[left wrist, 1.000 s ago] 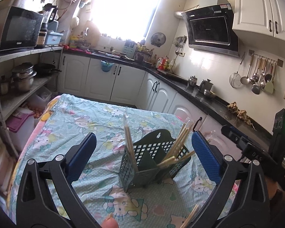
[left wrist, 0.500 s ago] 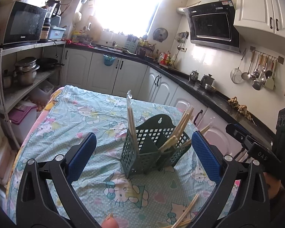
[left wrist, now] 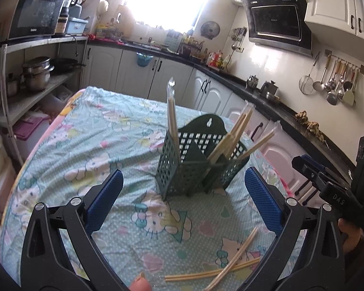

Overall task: Organize utensils
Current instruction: 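Withdraw both open tools from the caddy toward the chopsticks on the cloth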

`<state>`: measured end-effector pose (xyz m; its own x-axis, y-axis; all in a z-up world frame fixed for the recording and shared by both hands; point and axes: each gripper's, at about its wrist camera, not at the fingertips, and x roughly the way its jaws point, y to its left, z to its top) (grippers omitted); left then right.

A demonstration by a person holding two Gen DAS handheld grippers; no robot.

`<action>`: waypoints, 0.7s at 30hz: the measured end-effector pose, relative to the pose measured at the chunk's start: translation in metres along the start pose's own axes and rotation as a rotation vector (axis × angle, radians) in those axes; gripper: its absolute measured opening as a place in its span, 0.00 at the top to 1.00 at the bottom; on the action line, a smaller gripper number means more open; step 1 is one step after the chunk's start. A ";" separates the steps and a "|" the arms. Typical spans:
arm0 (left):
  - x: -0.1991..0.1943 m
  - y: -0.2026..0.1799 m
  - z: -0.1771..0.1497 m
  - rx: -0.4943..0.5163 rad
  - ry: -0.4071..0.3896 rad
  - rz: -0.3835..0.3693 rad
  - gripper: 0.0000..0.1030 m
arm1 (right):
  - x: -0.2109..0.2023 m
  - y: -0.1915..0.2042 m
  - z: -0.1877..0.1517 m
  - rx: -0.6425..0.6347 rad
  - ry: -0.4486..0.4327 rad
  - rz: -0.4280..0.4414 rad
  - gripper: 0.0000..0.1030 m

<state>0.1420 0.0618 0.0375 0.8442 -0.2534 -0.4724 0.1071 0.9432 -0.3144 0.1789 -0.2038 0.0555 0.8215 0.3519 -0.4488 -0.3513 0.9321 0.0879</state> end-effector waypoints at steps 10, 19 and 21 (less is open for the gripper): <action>0.004 0.000 -0.022 -0.011 0.058 0.014 0.10 | -0.005 -0.010 -0.017 0.000 0.038 -0.017 0.28; 0.009 -0.005 -0.035 0.007 0.122 0.018 0.10 | -0.001 -0.019 -0.037 0.001 0.095 -0.035 0.28; 0.011 -0.006 -0.040 0.005 0.143 0.012 0.10 | 0.000 -0.021 -0.041 0.003 0.109 -0.041 0.28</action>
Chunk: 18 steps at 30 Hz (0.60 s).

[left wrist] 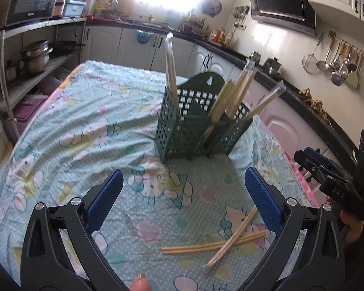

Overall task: Organize utensils
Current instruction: 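Withdraw both open tools from the caddy toward the chopsticks on the cloth, then lower the open right gripper onto a chopstick lying on the cloth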

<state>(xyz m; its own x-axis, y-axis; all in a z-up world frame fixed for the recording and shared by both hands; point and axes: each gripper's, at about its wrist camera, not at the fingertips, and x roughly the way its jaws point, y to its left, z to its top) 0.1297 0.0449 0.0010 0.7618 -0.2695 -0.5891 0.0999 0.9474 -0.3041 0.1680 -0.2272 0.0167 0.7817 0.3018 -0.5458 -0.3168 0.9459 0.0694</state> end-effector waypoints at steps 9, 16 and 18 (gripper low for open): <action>0.014 0.000 -0.028 -0.020 0.110 -0.027 0.10 | 0.009 -0.005 -0.019 0.012 0.061 -0.013 0.28; 0.020 0.000 -0.049 -0.027 0.167 -0.030 0.10 | 0.016 -0.008 -0.032 0.025 0.108 -0.029 0.28; 0.021 0.000 -0.054 -0.028 0.185 -0.034 0.10 | 0.019 -0.010 -0.035 0.031 0.125 -0.031 0.28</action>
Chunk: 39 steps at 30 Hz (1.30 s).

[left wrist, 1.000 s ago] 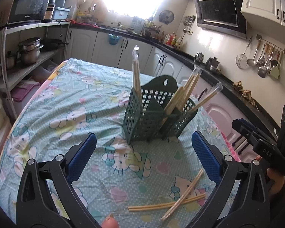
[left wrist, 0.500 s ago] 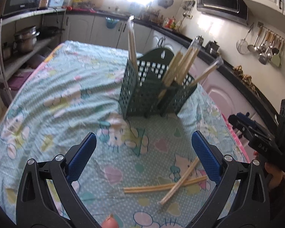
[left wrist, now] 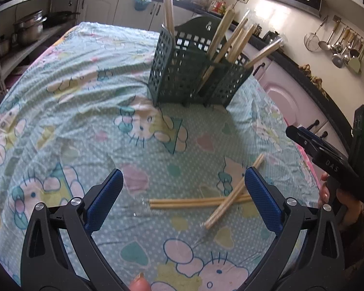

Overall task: Organize utensils
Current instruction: 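Lower the open right gripper onto a chopstick lying on the cloth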

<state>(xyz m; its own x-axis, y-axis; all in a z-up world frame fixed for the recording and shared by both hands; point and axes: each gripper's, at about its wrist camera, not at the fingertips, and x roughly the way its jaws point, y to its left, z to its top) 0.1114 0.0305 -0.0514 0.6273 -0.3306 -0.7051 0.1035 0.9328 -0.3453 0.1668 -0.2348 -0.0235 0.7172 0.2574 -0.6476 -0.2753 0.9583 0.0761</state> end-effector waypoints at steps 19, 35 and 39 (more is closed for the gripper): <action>0.015 0.019 -0.038 -0.166 0.147 -0.112 0.35 | 0.026 -0.008 -0.027 0.064 0.153 0.034 0.32; 0.044 0.039 -0.006 -0.313 0.136 -0.117 0.38 | 0.062 -0.023 -0.031 0.287 0.306 0.118 0.51; 0.049 0.042 0.001 -0.327 0.136 -0.097 0.41 | 0.070 -0.025 -0.026 0.326 0.321 0.112 0.61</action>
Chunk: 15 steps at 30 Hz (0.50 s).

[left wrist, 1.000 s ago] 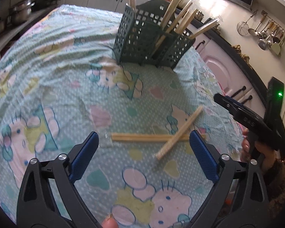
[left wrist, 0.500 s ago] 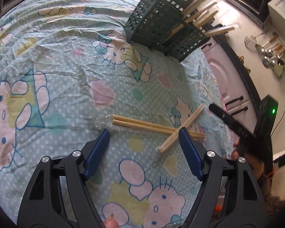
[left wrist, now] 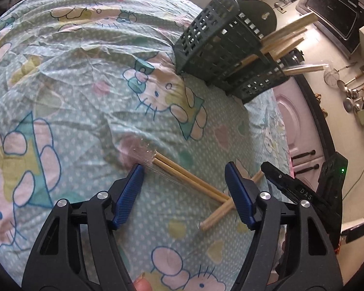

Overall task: Organize utensils
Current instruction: 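Lower the open right gripper onto a chopstick lying on the cloth, then close the right gripper on the chopstick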

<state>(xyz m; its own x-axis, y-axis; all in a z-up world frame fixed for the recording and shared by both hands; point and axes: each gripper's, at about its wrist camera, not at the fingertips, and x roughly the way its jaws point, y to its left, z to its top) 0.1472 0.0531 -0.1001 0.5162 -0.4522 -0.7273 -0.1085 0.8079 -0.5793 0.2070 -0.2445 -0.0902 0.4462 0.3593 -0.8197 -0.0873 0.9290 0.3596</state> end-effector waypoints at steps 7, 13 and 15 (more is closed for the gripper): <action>0.007 -0.003 0.011 0.007 0.002 0.040 0.46 | 0.007 0.001 0.008 0.011 0.004 -0.021 0.77; 0.013 -0.004 0.019 0.017 -0.004 0.075 0.55 | 0.010 -0.002 0.013 0.027 0.002 -0.010 0.87; 0.014 -0.004 0.022 0.023 -0.009 0.094 0.62 | 0.011 -0.003 0.016 0.038 0.000 0.001 0.89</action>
<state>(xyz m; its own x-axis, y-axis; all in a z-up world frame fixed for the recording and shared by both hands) 0.1734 0.0518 -0.1005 0.5122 -0.3710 -0.7746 -0.1374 0.8549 -0.5003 0.2266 -0.2452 -0.0929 0.4458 0.3599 -0.8196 -0.0538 0.9247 0.3768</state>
